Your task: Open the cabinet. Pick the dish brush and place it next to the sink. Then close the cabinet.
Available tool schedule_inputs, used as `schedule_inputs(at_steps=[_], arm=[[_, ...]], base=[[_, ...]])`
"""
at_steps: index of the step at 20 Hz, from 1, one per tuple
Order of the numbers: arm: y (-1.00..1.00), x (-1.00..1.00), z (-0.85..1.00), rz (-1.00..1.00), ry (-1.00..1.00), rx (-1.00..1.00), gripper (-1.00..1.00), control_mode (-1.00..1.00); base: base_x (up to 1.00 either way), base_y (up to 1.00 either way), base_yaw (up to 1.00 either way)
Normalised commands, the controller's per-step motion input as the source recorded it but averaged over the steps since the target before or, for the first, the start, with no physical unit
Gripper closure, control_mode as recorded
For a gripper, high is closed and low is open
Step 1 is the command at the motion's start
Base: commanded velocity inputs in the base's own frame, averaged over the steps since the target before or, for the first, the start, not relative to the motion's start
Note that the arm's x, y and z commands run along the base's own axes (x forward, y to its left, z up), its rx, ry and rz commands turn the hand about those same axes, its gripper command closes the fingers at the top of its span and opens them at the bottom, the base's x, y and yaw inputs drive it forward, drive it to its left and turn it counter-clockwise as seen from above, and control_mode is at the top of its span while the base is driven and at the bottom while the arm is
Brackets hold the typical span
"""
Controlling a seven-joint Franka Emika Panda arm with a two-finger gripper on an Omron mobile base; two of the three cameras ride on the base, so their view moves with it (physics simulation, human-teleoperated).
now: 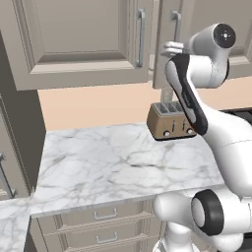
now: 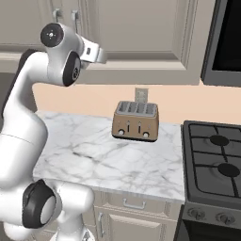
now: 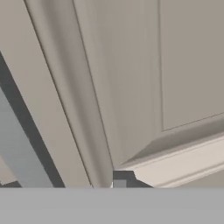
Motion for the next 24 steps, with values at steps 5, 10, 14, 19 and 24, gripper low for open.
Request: schedule_inputs(at_steps=[5, 10, 14, 19, 24], arm=[[-0.62, -0.52, 0.01, 0.0, -0.13, 0.07, 1.0, -1.0], [-0.59, -0.52, 0.05, 0.0, -0.11, 0.04, 1.0, -1.0], [-0.62, -0.58, 0.11, 0.0, -0.04, 0.0, 1.0, -1.0], [-0.69, -0.7, 0.12, 0.0, 0.0, 0.0, 1.0, -1.0], [-0.74, -0.67, 0.19, 0.0, 0.0, 0.0, 1.0, -1.0]], base=[[0.0, 0.0, 0.0], [0.0, 0.0, 0.0], [0.0, 0.0, 0.0], [0.0, 0.0, 0.0], [0.0, 0.0, 0.0]])
